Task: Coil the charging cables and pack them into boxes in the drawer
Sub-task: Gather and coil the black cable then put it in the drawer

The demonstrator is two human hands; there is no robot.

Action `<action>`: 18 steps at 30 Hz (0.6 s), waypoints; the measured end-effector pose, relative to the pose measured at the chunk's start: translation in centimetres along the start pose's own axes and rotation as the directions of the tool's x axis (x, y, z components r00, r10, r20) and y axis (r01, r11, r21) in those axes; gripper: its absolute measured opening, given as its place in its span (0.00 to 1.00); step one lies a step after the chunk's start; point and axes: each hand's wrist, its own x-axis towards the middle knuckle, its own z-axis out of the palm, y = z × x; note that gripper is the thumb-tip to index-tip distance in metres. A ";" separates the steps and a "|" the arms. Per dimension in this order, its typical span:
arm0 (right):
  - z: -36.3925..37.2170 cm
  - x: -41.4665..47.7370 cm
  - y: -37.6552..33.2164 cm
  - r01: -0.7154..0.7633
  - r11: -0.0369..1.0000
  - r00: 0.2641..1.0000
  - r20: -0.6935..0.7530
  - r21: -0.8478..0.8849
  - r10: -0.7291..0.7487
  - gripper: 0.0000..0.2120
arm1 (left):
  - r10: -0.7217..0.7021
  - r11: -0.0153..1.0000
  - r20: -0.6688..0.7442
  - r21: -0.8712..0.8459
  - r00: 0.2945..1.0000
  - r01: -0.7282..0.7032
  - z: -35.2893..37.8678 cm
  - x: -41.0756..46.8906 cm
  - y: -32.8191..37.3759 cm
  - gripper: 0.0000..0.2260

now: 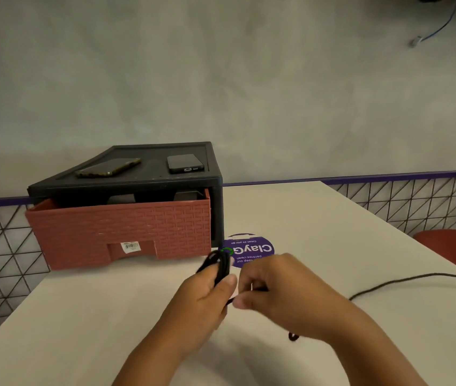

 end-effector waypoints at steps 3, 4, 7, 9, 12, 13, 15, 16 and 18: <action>-0.7 -0.1 0.6 0.006 0.999 0.989 -0.146 -0.036 -0.011 0.05 | -0.039 0.994 0.101 -0.102 0.994 0.049 0.1 -0.2 1.2 0.17; -0.8 -0.2 0.9 0.012 0.999 0.981 -0.195 -0.050 -0.022 0.04 | -0.044 0.991 0.143 -0.122 0.989 0.062 -0.1 -0.2 1.2 0.19; -1.5 -0.3 2.0 -0.003 0.993 0.927 -0.372 -0.118 -0.042 0.04 | -0.045 0.982 0.212 -0.169 0.976 0.082 -0.8 -0.4 1.4 0.28; -2.0 -0.3 3.4 -0.026 0.975 0.852 -0.516 -0.221 -0.094 0.07 | -0.021 0.977 0.234 -0.203 0.972 0.070 -1.1 -0.7 1.6 0.18; -2.6 -0.4 5.8 -0.069 0.968 0.727 -0.676 -0.242 -0.117 0.06 | 0.047 0.904 0.232 -0.424 0.972 0.058 -1.8 -1.1 1.8 0.12; -2.7 -0.5 6.6 -0.082 0.978 0.705 -0.704 -0.194 -0.080 0.06 | 0.074 0.852 0.232 -0.520 0.970 0.059 -2.1 -1.1 1.6 0.14; -2.8 -0.5 7.8 -0.133 0.986 0.700 -0.714 -0.102 0.020 0.04 | 0.198 0.691 0.284 -0.719 0.938 0.072 -2.5 -0.9 0.9 0.17; -2.5 -0.4 8.2 -0.171 0.982 0.722 -0.688 -0.085 0.067 0.05 | 0.295 0.581 0.326 -0.807 0.898 0.103 -2.4 -0.5 0.6 0.16; -1.5 0.3 8.5 -0.254 0.960 0.800 -0.583 -0.119 0.140 0.08 | 0.375 0.406 0.294 -0.905 0.879 0.130 -2.4 -0.2 1.1 0.19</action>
